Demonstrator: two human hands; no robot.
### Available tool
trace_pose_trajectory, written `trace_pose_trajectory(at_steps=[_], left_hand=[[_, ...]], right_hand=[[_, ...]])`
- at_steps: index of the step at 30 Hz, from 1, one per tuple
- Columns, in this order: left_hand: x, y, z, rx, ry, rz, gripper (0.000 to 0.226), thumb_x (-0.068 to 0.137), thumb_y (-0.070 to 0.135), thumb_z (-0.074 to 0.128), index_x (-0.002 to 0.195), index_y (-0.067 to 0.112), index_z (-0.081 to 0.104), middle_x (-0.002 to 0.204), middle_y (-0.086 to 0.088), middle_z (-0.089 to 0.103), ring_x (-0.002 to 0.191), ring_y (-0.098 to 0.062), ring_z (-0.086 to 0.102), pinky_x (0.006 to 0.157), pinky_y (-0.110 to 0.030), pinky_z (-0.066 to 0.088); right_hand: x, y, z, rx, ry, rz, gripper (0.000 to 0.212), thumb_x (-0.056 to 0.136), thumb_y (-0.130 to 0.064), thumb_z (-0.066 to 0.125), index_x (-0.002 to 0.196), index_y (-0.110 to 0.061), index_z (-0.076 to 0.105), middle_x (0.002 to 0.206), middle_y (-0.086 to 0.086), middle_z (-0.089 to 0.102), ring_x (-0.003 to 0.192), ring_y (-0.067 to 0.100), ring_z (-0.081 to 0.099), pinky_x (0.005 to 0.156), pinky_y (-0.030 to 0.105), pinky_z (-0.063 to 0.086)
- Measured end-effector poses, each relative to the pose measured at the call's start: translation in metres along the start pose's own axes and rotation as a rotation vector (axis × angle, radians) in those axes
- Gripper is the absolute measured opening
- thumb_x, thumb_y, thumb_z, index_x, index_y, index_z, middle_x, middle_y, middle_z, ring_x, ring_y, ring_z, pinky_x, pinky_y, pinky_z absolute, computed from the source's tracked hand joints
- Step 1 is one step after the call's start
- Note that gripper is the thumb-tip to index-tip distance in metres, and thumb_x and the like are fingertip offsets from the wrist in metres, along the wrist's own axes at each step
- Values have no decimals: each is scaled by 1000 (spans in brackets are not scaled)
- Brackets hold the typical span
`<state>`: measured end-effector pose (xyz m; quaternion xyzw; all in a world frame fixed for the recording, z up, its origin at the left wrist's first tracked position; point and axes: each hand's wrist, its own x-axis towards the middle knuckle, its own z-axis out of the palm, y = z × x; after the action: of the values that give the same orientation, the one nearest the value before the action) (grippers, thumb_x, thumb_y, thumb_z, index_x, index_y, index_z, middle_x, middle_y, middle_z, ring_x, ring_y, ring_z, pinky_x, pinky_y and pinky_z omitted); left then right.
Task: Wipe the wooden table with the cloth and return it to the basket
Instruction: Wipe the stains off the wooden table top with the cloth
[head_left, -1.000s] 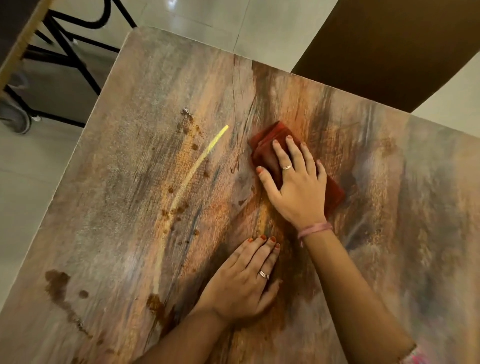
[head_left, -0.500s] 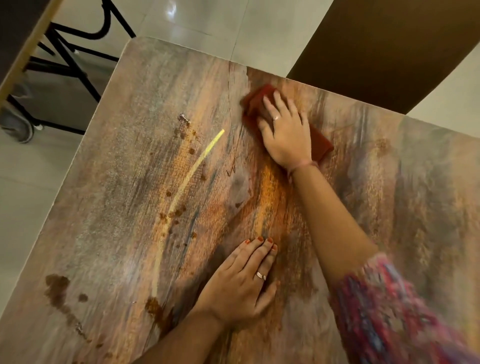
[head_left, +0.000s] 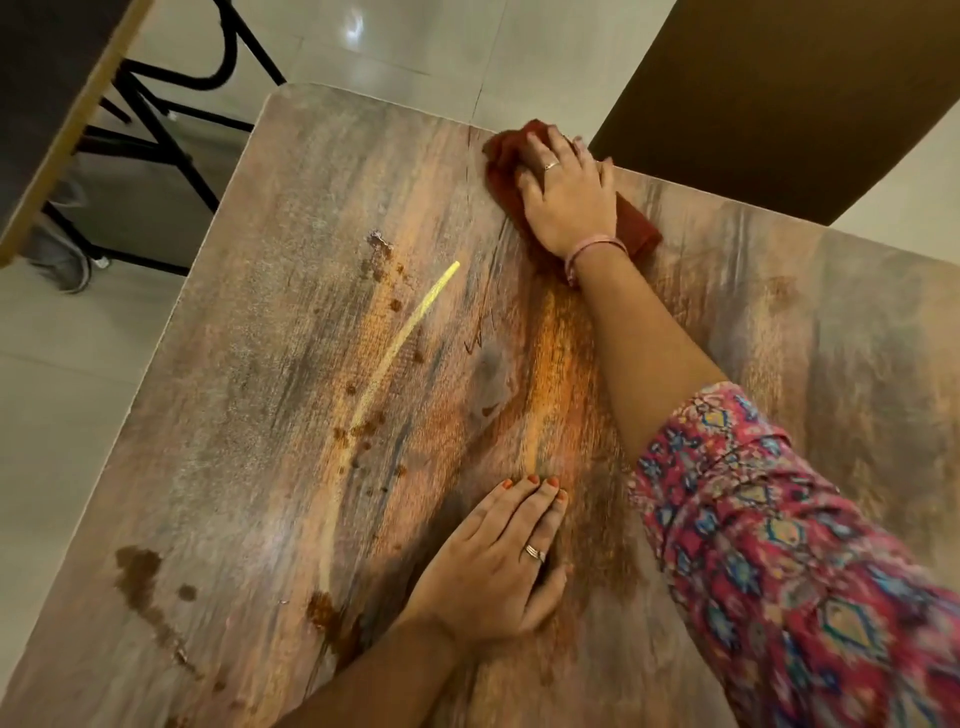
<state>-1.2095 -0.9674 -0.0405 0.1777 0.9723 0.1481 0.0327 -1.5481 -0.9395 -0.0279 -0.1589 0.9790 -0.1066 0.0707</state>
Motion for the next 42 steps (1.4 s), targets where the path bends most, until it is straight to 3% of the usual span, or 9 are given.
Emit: trace_pose_trajectory(at_steps=[5, 10, 13, 22, 27, 30, 33, 36, 42], left_hand=[[-1, 1, 0, 16, 30, -9, 57, 92, 48, 44, 134, 12, 54, 138, -5, 54, 131, -21, 46, 114, -36, 26], [-1, 3, 5, 14, 90, -4, 48, 88, 47, 49, 118, 14, 68, 125, -5, 64, 124, -24, 54, 109, -38, 34], [1, 2, 5, 2, 106, -3, 52, 89, 46, 48, 125, 12, 63, 131, -6, 60, 125, -23, 52, 110, -37, 32], [1, 2, 1, 3, 85, 18, 55, 93, 43, 44, 132, 6, 55, 134, -10, 56, 128, -25, 48, 114, -38, 30], [0, 3, 5, 40, 102, 13, 57, 92, 46, 45, 132, 7, 55, 134, -10, 57, 128, -26, 49, 112, -40, 33], [0, 3, 8, 30, 148, 20, 52, 89, 45, 51, 123, 7, 63, 126, -11, 62, 120, -28, 55, 107, -41, 40], [0, 4, 9, 33, 178, 17, 50, 87, 45, 52, 119, 9, 66, 122, -10, 64, 117, -28, 57, 106, -40, 41], [0, 2, 6, 44, 142, 14, 57, 90, 46, 47, 131, 7, 57, 133, -9, 58, 126, -26, 51, 109, -39, 37], [-1, 3, 6, 31, 112, 15, 58, 91, 45, 48, 134, 6, 54, 135, -10, 56, 129, -26, 48, 109, -40, 36]], right_hand=[[-106, -5, 8, 57, -6, -183, 49, 99, -34, 38, 148, -27, 36, 157, -4, 28, 147, 22, 18, 118, 48, 12], [-223, 3, 7, 123, -83, -253, 45, 91, -18, 51, 135, -22, 55, 147, -4, 46, 141, 26, 34, 114, 48, 24], [-197, 0, 4, 142, -93, -261, 44, 89, -7, 56, 131, -19, 58, 144, 0, 49, 139, 29, 37, 114, 51, 29], [-7, -37, 2, 81, 14, -22, 49, 98, -16, 36, 146, -27, 38, 158, -6, 25, 148, 21, 14, 120, 46, 11], [-114, -22, 9, 164, -15, -273, 46, 95, -20, 46, 140, -28, 47, 153, -9, 36, 145, 18, 22, 117, 41, 14], [-204, -4, 9, 192, -90, -422, 44, 90, -27, 51, 133, -35, 54, 148, -14, 42, 142, 13, 29, 106, 35, 22], [-220, 12, 6, 126, -153, -531, 44, 87, -34, 53, 130, -41, 55, 147, -18, 41, 139, 12, 35, 96, 36, 27], [-161, 12, 4, 97, -81, -436, 44, 88, -38, 53, 132, -42, 53, 148, -18, 40, 137, 15, 36, 96, 42, 29], [-59, -13, 10, -25, 29, -77, 51, 98, -47, 35, 148, -39, 30, 159, -12, 20, 147, 20, 15, 110, 48, 19]])
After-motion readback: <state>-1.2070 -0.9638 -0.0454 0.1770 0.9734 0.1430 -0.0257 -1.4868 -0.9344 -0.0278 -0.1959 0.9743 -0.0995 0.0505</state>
